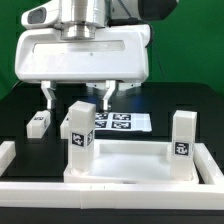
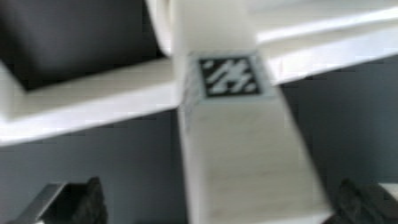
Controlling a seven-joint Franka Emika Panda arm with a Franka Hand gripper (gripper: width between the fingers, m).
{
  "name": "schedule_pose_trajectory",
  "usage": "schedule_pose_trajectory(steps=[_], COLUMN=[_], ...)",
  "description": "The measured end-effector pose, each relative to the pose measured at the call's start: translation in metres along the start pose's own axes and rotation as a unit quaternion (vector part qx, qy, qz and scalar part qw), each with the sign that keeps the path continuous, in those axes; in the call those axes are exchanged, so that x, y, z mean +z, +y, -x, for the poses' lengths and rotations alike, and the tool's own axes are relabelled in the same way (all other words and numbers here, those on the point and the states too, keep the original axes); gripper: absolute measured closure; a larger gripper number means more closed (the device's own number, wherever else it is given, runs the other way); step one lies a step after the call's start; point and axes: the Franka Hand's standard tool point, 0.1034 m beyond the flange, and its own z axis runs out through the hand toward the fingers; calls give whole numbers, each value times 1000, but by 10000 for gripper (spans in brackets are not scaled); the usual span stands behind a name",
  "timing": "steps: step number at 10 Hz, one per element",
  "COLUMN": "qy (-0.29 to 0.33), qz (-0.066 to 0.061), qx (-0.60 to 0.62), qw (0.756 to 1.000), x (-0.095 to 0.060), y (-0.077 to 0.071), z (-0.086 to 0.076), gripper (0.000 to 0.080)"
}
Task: Assemble desk
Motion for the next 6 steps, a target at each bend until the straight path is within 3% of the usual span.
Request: schedule_pose_trajectory(steps=[3,6], qy=[-133,-166], qz=[-18,-13], qx=[4,7], qw=[991,986], x=[6,17], y=[-6,9], z=[-3,2], gripper=[150,150])
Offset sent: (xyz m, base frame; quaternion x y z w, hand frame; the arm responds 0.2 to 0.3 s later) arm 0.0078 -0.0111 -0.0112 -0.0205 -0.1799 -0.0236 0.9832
